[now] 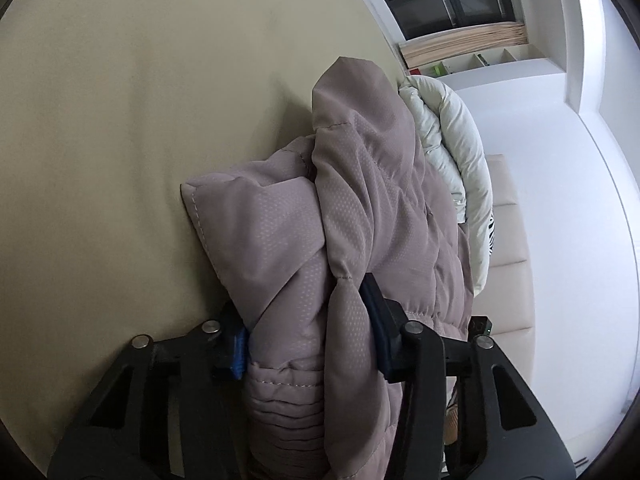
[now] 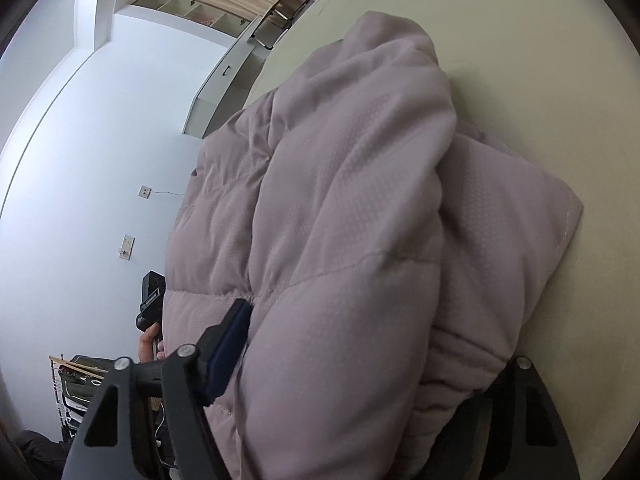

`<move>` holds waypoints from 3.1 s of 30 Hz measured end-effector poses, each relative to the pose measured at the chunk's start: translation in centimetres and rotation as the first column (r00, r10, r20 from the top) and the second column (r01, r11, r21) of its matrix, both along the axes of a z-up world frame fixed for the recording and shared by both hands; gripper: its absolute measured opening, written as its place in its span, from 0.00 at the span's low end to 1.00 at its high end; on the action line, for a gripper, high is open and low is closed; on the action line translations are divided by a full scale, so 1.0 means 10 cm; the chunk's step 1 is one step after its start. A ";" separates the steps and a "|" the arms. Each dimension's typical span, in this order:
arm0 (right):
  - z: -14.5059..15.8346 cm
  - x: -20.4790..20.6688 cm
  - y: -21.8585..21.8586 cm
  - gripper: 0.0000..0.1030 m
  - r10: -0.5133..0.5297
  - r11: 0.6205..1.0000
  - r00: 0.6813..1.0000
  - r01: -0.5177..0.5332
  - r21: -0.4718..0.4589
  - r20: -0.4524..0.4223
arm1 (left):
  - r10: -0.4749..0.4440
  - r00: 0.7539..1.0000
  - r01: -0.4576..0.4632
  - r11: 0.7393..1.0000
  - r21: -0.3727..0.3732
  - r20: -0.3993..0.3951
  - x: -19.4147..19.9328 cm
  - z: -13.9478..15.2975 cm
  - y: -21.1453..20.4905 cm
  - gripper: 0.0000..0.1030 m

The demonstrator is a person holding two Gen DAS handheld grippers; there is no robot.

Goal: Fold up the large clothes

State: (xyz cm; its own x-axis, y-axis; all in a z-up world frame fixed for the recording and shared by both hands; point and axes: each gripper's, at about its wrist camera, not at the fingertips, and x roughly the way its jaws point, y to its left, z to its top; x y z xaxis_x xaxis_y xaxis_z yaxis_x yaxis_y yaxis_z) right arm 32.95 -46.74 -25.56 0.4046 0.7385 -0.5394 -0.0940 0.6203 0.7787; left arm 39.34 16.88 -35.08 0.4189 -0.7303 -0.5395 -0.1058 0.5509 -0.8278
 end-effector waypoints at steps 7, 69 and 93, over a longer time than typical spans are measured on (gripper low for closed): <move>0.40 -0.25 0.11 0.42 -0.043 0.995 0.996 0.049 -0.086 0.074 | -0.013 1.000 0.012 0.999 0.034 0.028 -0.23 0.47 -0.06 0.17; 2.59 -4.16 2.09 1.00 -0.303 0.614 0.866 0.496 -0.614 0.397 | -0.082 0.872 -0.393 0.472 0.789 0.482 -4.80 3.29 -2.01 1.00; 2.06 -4.25 2.48 1.00 -0.252 0.574 0.919 0.395 -0.717 0.304 | -0.101 0.941 -0.240 0.472 0.848 0.322 -4.62 2.46 -1.99 1.00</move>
State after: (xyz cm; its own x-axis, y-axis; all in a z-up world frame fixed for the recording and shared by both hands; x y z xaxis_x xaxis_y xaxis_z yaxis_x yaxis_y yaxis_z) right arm -9.60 -21.89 -4.97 0.6596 -0.0981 -0.7451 0.1635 0.9864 0.0148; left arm -6.81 -3.02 -10.45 0.6978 0.0852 -0.7112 -0.0346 0.9957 0.0854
